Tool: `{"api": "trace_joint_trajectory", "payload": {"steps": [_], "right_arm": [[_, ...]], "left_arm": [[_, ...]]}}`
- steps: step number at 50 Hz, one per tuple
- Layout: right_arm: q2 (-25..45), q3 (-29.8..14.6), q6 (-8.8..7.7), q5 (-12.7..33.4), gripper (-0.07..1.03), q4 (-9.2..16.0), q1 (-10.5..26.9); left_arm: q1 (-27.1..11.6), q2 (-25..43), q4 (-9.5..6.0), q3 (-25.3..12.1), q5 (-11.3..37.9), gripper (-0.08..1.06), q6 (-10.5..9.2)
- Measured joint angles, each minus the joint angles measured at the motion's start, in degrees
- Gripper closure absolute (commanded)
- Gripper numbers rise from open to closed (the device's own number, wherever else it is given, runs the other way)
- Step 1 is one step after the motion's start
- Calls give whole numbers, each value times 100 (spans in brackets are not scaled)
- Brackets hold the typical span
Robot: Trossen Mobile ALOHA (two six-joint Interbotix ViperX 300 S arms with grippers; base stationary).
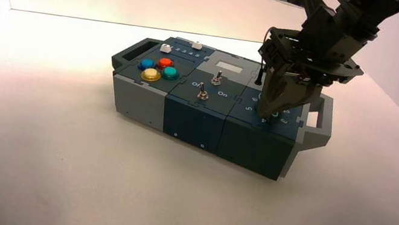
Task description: Turn the knob to position 2.
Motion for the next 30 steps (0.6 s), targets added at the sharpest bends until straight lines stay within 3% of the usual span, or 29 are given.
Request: {"api": "trace_joint_trajectory", "payload": {"steps": [30], "right_arm": [[0,62,18,9,98,-18,-35]], "left_arm": [[0,-9,-9,0,0,101,0]]}}
